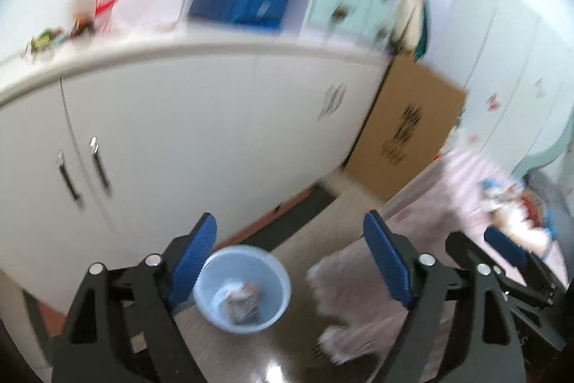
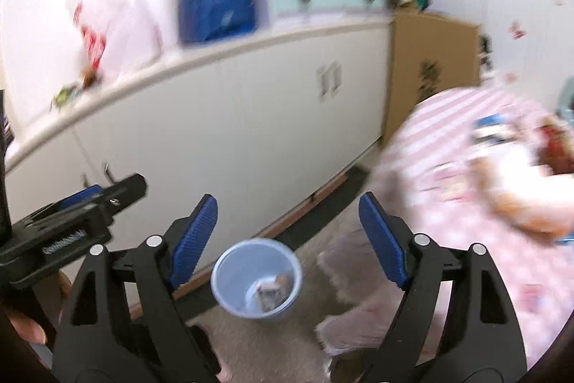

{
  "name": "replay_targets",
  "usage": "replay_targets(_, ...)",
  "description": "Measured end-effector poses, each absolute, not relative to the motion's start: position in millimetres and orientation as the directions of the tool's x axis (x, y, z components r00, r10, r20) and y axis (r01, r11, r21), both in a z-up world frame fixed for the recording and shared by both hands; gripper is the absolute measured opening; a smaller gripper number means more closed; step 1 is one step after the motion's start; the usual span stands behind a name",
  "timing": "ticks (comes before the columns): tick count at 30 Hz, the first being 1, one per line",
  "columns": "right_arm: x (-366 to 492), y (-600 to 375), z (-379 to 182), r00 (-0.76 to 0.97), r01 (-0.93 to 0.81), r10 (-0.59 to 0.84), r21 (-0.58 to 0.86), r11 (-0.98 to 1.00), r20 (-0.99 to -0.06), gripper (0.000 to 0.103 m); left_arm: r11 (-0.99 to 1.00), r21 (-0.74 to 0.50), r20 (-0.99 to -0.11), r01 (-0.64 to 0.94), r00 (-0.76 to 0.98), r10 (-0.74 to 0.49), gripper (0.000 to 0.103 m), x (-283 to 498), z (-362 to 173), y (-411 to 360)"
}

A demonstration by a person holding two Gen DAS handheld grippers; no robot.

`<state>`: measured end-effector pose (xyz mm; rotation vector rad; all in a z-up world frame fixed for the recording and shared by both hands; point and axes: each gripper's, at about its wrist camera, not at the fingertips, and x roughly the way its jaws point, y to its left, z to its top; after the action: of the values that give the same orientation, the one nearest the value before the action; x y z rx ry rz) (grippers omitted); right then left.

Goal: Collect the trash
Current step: 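Move both tools back to the table, then grasp the blue chip bag with the right gripper while the left grasps the white plastic bag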

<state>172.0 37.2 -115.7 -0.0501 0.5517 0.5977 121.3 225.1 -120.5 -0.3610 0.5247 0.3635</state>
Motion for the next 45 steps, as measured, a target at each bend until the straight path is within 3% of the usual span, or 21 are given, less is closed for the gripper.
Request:
replay_targets(3,165.8,-14.7,-94.9,0.758,-0.473,0.46,0.097,0.876,-0.462,0.082,0.909,-0.233,-0.531,-0.345,0.828,0.179,0.082,129.8,-100.8,187.4)
replay_targets(5,163.3,-50.6,-86.0,0.803,-0.415,0.414,0.095,0.905,-0.429,0.091,0.925,-0.228,-0.514,-0.305,0.844,0.152,0.085,131.7,-89.9,163.4)
replay_targets(11,163.5,-150.4,-81.0,0.876,-0.243,0.27,0.119,0.963,-0.401,0.091,0.98,-0.163,-0.524,-0.117,0.851,0.014,0.085,158.2,-76.4,70.8)
replay_targets(18,195.3,-213.8,-100.1,0.854,-0.156,0.2,0.131,0.979,-0.481,0.091,0.988,-0.154,-0.586,0.009,0.804,-0.098,0.085,195.6,-89.0,3.5)
replay_targets(25,233.6,-208.3,-115.7,0.826,-0.151,0.155,0.053,0.987,-0.542,0.091,0.993,-0.114,-0.64,0.038,0.761,-0.103,0.085,227.6,-102.2,-22.0)
replay_targets(27,248.8,-204.2,-121.5,0.781,-0.174,0.175,0.061,0.983,-0.599,0.091,0.994,-0.105,-0.656,0.039,0.748,-0.099,0.085,234.4,-103.3,-25.0)
replay_targets(32,264.3,-202.6,-122.4,0.761,-0.187,0.168,0.036,0.982,-0.627,0.074,0.994,-0.073,-0.669,0.076,0.735,-0.105,0.085,248.8,-105.6,-39.6)
replay_targets(33,268.3,-204.5,-122.9,0.756,-0.189,0.175,0.045,0.981,-0.63,0.064,0.994,-0.068,-0.671,0.088,0.733,-0.111,0.085,250.9,-106.0,-43.5)
replay_targets(34,271.5,-206.4,-124.1,0.748,-0.195,0.186,0.057,0.979,-0.637,0.045,0.992,-0.065,-0.677,0.106,0.726,-0.122,0.085,254.3,-107.7,-47.8)
replay_targets(36,275.2,-210.3,-126.3,0.739,-0.204,0.195,0.062,0.977,-0.645,0.023,0.991,-0.052,-0.687,0.122,0.716,-0.124,0.085,259.7,-110.9,-53.8)
replay_targets(40,270.2,-223.1,-125.6,0.75,-0.194,0.205,0.088,0.977,-0.629,0.013,0.99,-0.014,-0.697,0.138,0.709,-0.108,0.085,268.4,-116.9,-66.2)
replay_targets(45,262.3,-236.5,-122.5,0.766,-0.182,0.215,0.116,0.976,-0.606,0.011,0.983,0.029,-0.698,0.181,0.708,-0.11,0.085,273.9,-119.9,-83.8)
